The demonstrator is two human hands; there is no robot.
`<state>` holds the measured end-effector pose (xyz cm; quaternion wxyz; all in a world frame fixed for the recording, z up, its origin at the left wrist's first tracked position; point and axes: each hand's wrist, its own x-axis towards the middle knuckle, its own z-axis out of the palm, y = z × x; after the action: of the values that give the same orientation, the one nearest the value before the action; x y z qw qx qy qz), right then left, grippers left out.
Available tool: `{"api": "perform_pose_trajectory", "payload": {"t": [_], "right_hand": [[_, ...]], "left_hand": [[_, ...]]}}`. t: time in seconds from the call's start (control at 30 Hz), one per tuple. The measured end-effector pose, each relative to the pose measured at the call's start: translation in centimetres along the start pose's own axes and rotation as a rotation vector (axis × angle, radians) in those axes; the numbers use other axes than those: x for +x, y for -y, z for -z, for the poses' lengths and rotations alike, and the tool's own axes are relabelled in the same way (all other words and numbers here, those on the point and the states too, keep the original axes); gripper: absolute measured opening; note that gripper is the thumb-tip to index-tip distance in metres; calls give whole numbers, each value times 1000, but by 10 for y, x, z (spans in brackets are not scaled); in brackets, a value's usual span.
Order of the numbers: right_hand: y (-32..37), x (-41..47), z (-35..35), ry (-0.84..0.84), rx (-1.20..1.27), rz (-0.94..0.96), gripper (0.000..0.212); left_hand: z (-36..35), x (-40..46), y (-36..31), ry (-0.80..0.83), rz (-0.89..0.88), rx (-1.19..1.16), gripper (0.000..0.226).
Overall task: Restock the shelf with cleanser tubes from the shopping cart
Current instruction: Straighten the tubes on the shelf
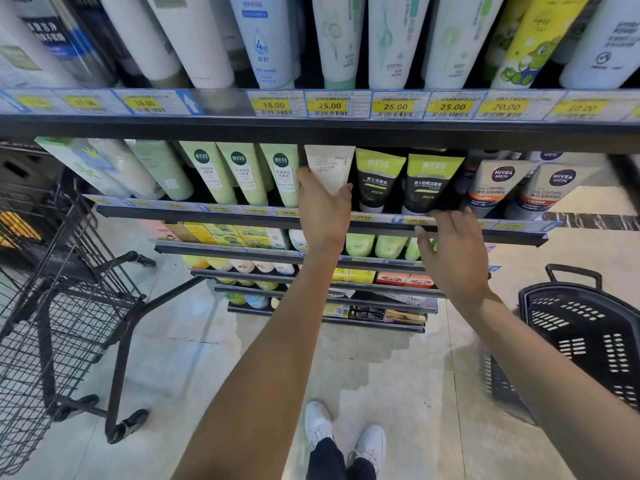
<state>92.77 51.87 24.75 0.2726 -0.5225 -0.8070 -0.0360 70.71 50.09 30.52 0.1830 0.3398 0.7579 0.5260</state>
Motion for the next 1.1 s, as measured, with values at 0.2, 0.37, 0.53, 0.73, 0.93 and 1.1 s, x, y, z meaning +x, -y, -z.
{"api": "perform_pose_trajectory", "payload": {"t": [0.2,0.37,0.53,0.73,0.93,1.1], "right_hand": [[1,-1,2,-19,32,0,37],[1,-2,2,-5,28,-7,35],[1,-2,2,-2,30,-7,34],[1,-1,1,5,34,-6,37],[1,-1,1,8,37,-16,36],[2,-1,2,-8,37,-18,32]], "left_hand": [[-3,-7,3,-47,-77,152,62],[-6,-8,2,-41,-74,195,71],[-7,1,0,-46,-34,189,67],[-9,-2,2,-61,-48,233,71],[-8,-5,2,-61,-56,308,73],[-8,-6,1,-60,-43,322,66]]}}
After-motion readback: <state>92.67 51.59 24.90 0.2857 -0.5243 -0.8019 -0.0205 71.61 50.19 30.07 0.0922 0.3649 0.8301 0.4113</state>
